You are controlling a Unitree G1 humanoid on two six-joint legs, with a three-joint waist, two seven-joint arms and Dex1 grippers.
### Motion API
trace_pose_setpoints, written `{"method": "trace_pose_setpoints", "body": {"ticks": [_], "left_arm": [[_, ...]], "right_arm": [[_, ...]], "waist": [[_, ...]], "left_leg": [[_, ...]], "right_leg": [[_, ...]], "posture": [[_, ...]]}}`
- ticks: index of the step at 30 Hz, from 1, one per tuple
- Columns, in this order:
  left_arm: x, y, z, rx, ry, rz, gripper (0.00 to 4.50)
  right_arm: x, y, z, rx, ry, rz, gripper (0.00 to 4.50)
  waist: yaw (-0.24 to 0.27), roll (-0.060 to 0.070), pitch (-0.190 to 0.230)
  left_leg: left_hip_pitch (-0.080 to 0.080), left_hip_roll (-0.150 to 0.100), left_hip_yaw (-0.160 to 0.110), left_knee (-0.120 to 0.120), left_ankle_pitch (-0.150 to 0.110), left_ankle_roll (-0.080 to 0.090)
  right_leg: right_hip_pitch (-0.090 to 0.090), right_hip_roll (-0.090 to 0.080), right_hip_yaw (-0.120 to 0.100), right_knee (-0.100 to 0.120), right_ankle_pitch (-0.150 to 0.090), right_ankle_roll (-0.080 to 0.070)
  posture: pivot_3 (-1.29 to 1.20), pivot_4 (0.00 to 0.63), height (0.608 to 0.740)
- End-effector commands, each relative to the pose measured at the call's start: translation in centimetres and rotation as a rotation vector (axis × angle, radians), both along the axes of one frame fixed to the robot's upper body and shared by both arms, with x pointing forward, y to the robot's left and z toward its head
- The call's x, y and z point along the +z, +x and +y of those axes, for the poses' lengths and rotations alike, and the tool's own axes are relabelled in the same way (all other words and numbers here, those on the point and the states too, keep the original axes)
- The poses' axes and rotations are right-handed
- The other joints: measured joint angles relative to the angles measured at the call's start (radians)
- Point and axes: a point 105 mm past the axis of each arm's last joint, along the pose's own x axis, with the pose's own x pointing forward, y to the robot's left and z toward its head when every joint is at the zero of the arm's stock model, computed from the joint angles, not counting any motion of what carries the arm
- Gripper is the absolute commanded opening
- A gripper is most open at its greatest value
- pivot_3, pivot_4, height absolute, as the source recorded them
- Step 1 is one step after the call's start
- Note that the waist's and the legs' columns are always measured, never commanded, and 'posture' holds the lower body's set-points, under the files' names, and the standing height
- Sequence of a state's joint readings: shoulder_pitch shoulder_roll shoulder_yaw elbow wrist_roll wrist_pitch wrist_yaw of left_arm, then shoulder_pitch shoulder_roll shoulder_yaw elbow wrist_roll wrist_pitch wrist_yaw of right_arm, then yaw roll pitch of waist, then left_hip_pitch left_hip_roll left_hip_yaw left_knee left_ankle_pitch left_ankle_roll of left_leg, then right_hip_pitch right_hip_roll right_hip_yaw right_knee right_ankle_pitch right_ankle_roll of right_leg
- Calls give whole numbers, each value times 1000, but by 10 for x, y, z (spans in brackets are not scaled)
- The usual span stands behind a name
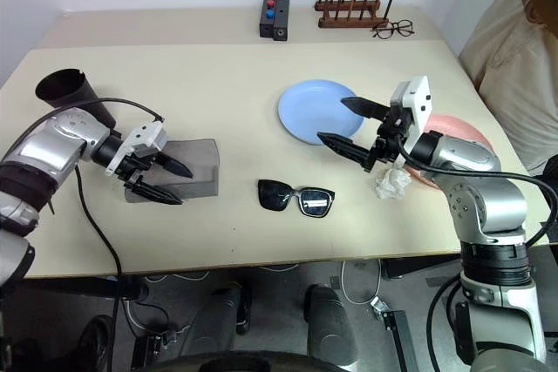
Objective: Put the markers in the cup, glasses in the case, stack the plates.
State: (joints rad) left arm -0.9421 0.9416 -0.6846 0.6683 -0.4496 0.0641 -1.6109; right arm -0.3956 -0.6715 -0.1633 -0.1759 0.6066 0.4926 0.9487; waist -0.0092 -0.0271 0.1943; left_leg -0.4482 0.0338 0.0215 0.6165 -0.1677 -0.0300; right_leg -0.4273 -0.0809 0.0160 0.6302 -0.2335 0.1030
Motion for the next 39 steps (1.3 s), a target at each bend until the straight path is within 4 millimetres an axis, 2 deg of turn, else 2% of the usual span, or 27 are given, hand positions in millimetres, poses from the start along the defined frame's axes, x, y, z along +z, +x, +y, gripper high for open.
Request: {"method": "trace_pose_setpoints", "body": {"ticks": [1, 5, 9, 13, 20, 27, 32, 35, 38, 39], "left_arm": [[31, 4, -13, -17, -86, -54, 4482], [56, 3, -34, -39, -182, -34, 4482], [65, 8, -74, -122, -267, -33, 4482], [59, 13, -128, -271, -244, -71, 4482], [38, 18, -184, -408, -195, -123, 4482], [8, 9, -201, -497, -100, -111, 4482], [-18, 7, -200, -541, 7, -136, 4482], [-18, 3, -211, -529, -38, -104, 4482], [-21, 2, -213, -533, -29, -105, 4482], [-22, 1, -215, -525, -33, -99, 4242]], "right_arm": [[12, -15, -9, 32, -58, -33, 4500], [7, -29, -25, 42, -143, 25, 4500], [-4, -49, -39, 50, -222, 105, 4500], [-12, -60, -49, 10, -255, 148, 4500], [-30, -79, -58, -57, -310, 198, 4500], [-28, -83, -58, -109, -278, 187, 4500], [-25, -82, -57, -129, -260, 167, 4500], [-25, -79, -57, -134, -257, 162, 4500], [-24, -76, -56, -134, -252, 149, 4500], [-23, -74, -56, -135, -251, 145, 4500]], "waist": [[2, 0, 0], [0, 0, 0], [12, 0, 0], [23, 0, 0], [22, 1, 0], [21, 1, 0], [22, 1, 0], [23, 1, 0], [22, 1, 0], [22, 1, 0]], "left_leg": [[0, 0, 0, 0, 0, 0], [0, 0, 0, 1, 0, 0], [0, 0, 0, 1, 0, 0], [-2, -1, 0, 7, -2, 3], [-8, -1, 0, 15, -5, 9], [-10, -1, -1, 16, -6, 9], [-11, -2, -1, 16, -6, 9], [-11, -2, -1, 16, -6, 9], [-11, -2, -1, 16, -6, 9], [-11, -2, -1, 16, -6, 9]], "right_leg": [[0, 0, 0, 0, 0, 0], [0, 0, 0, 0, 0, 0], [0, 0, 0, 0, 0, 0], [1, 0, 0, 0, 0, 0], [0, 0, 0, -1, 0, 0], [-1, 0, 0, -1, 0, 1], [-1, 0, 0, -1, 0, 1], [-1, 0, 0, -1, 0, 1], [-1, 0, 0, -1, 0, 1], [-1, 0, 0, -1, 0, 1]], "posture": [[0, 150, 740], [0, 150, 740], [0, 150, 740], [0, 150, 740], [0, 150, 740], [0, 150, 740], [0, 150, 740], [0, 150, 740], [0, 150, 740], [0, 150, 740]]}}
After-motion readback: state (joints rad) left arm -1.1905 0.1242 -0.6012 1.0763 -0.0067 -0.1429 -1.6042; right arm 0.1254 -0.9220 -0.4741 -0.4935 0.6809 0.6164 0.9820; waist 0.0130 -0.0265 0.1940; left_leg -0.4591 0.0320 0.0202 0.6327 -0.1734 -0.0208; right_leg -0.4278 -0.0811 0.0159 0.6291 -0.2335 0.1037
